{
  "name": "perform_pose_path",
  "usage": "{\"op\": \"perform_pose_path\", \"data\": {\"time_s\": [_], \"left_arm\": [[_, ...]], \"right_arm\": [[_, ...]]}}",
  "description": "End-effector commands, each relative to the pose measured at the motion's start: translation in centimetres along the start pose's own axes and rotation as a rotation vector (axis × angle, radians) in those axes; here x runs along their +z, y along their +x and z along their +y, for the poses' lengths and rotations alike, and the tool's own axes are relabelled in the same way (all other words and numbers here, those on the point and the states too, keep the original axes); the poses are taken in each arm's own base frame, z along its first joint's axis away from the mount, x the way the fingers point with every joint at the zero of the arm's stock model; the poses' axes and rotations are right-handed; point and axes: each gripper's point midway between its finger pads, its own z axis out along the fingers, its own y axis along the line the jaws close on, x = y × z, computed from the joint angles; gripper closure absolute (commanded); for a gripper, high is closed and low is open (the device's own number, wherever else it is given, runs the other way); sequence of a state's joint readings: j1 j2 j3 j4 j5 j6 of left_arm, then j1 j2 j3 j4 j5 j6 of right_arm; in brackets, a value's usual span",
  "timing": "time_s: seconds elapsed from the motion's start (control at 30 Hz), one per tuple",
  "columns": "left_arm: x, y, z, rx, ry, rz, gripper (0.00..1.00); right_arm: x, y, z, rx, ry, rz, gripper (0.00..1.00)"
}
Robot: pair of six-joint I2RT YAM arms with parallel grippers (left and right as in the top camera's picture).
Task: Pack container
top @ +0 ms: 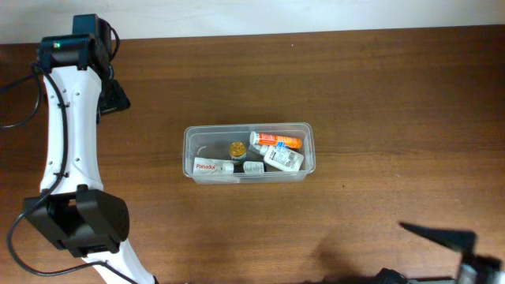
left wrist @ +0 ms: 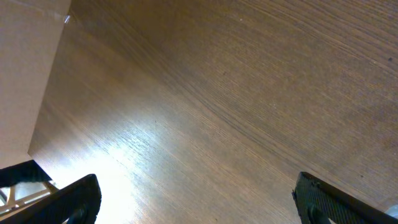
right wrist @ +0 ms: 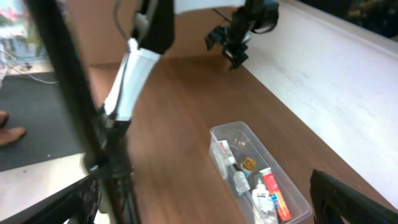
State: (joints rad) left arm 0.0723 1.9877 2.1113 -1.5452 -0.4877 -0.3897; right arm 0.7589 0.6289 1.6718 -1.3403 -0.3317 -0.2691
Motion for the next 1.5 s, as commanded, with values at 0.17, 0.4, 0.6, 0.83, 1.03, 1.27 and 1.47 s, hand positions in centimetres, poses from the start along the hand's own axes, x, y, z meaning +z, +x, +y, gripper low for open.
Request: {"op": "perform_pose_path", "data": {"time_s": [0.17,0.4,0.6,0.83,1.03,1.27,1.47], "left_arm": [[-0.3,-0.1,0.4,-0.011,-0.010,-0.012,0.01],[-0.3,-0.1,0.4,-0.011,-0.010,-0.012,0.01],[-0.3,-0.1,0.4,-0.011,-0.010,-0.012,0.01],[-0.3,-0.1,0.4,-0.011,-0.010,-0.012,0.01],[-0.3,-0.1,0.4,-0.011,-0.010,-0.012,0.01],[-0.3,-0.1,0.4,-0.011,-0.010,-0.012,0.01],[-0.3,-0.1,0.4,-0.011,-0.010,-0.012,0.00]], "right_arm": [[-3.7,2.5,3.0,0.000,-0.052,-0.017,0.02],[-3.4,4.8,3.3,0.029,-0.061,0.065,0.01],[-2.4,7.1,2.7,0.041,0.034,0.085,0.02],[-0.7,10.2,2.2,-0.055,0.155,0.020,0.02],[2.7,12.2,0.0,-0.200,0.257,-0.004,0.02],[7.9,14.1,-4.9,-0.320,0.394,-0.066,0.02],[11.3,15.8,-7.6,-0.384,0.440,-0.159,0.02]]}}
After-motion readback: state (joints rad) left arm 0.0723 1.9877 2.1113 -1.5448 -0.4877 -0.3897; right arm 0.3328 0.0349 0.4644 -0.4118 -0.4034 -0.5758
